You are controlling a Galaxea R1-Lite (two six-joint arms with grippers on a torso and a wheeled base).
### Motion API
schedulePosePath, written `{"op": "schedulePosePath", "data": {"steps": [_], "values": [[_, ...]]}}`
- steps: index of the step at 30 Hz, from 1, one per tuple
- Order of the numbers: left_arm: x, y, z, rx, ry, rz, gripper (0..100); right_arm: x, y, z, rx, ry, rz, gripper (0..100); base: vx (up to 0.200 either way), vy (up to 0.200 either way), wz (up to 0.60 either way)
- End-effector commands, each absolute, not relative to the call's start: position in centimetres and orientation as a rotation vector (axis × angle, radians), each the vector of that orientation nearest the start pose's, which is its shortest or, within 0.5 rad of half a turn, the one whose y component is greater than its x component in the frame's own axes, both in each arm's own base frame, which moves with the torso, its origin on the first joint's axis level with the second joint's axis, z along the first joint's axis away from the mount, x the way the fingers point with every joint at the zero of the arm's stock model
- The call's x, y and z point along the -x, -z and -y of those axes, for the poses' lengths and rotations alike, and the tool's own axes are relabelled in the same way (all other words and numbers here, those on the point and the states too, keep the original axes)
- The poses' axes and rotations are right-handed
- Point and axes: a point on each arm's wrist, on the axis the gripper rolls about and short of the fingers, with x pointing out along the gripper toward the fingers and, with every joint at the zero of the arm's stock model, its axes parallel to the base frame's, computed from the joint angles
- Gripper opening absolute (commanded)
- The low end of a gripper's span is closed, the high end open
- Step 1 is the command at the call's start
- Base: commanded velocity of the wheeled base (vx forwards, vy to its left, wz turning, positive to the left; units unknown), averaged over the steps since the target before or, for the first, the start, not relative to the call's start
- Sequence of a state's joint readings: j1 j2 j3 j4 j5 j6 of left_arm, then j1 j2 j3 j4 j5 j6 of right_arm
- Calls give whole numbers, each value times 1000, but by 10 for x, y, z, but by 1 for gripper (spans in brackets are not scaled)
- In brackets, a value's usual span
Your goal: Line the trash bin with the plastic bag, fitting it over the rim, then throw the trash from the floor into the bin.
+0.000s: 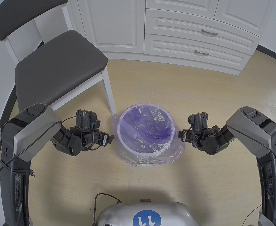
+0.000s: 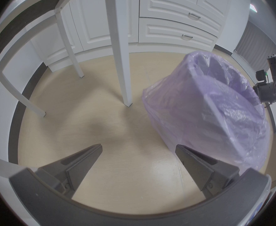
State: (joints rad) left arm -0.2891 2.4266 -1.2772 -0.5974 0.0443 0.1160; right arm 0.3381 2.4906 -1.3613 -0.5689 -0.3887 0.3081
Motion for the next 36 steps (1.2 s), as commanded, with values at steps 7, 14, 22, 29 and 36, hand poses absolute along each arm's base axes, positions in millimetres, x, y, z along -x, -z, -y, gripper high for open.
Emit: {"op": "schedulePosePath", "data": {"steps": [7, 14, 22, 29, 36], "values": [[-435, 1, 131, -219, 279, -562, 100, -456, 52, -152, -159, 134, -572, 100, 0, 0, 0], [-435, 1, 129, -218, 274, -563, 100, -452, 60, -159, -155, 125, -588, 100, 0, 0, 0], [-423, -38, 122, -197, 299, -507, 100, -423, 25, -179, -111, 67, -584, 100, 0, 0, 0], [-399, -69, 134, -188, 346, -462, 100, -395, -11, -169, 37, 28, -584, 100, 0, 0, 0], [-398, -84, 163, -130, 368, -388, 100, -376, -9, -166, 157, -8, -634, 100, 0, 0, 0]]}}
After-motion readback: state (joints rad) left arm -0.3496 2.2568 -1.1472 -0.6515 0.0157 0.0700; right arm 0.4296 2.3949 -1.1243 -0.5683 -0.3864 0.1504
